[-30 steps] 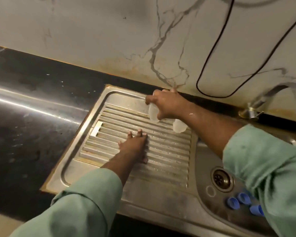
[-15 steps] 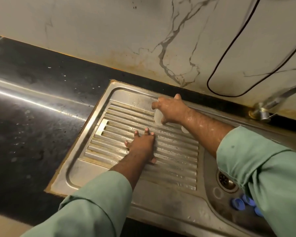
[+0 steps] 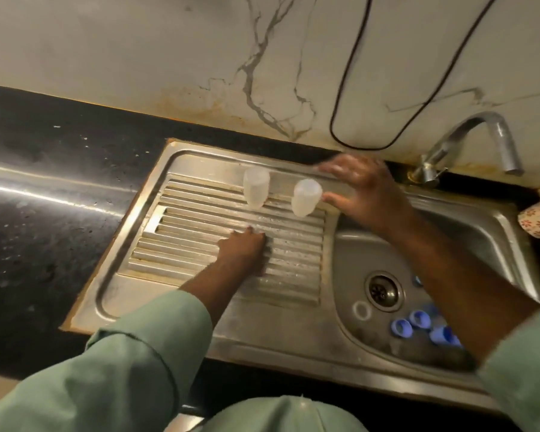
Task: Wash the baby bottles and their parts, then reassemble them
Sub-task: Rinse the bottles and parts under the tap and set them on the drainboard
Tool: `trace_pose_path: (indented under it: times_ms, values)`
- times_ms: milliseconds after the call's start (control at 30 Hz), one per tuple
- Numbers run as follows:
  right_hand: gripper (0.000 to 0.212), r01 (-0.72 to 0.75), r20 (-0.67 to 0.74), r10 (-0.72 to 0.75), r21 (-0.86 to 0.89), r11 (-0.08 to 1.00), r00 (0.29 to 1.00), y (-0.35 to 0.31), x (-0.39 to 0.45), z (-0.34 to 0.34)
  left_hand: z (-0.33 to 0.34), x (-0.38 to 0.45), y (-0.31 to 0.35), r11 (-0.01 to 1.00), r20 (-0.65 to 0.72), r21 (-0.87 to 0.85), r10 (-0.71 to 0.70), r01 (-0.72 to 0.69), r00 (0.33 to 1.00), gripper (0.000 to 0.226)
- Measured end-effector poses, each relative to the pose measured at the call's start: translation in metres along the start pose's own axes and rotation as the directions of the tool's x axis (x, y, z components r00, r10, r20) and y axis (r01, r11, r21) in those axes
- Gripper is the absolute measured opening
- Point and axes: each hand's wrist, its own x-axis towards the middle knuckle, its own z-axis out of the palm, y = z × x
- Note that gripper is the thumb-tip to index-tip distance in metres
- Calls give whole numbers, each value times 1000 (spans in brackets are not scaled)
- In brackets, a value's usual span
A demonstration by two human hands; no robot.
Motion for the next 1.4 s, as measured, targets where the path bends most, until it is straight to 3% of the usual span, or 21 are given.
trace_pose_path:
  times_ms: [67,133,233,333,467,600,667,833,933,1000,1067,1167,1267,1400]
  values:
    - [25,-134,33,131,138,981,991,32,-62,1,17,-4,39,972,-73,-24,230,-233,970,67]
    - [20,-357,239,309,195,913,920,59,-116,21,36,-8,84,910,-93,-13,412,-414,907,69]
    - [47,-499,588,327,155,852,740,79,-176,67,63,-4,134,892,-79,-24,448,-451,891,65]
    - [75,-534,707,281,160,830,649,82,-210,105,78,2,160,905,-75,-5,423,-424,903,53]
    - [53,-576,676,363,112,810,642,91,-229,130,83,16,183,947,-85,-57,310,-315,947,49]
    - [53,-525,556,332,230,819,762,113,-235,113,66,32,202,952,-114,-192,218,-237,969,52]
    - [54,-533,430,387,297,792,816,128,-229,97,47,46,215,944,-196,-225,199,-242,960,49]
    - [50,-584,248,533,448,677,809,184,-204,55,-26,104,300,932,-406,-203,199,-300,892,53]
    - [48,-587,221,548,406,700,806,205,-188,45,-60,137,340,929,-366,-191,234,-318,901,50]
    - [50,-610,252,557,388,691,791,216,-178,45,-72,151,359,902,-311,-336,164,-270,936,43]
    - [52,-632,276,569,378,677,775,224,-172,47,-76,161,366,867,-341,-432,98,-249,935,33]
    - [52,-635,276,572,381,672,772,234,-167,51,-75,174,354,840,-390,-496,13,-221,921,18]
    - [47,-630,255,580,410,660,774,239,-164,53,-65,192,330,795,-318,-595,-103,-114,942,6]
    - [45,-632,212,597,338,697,773,246,-164,61,-60,207,322,734,-237,-675,-112,-81,965,26]
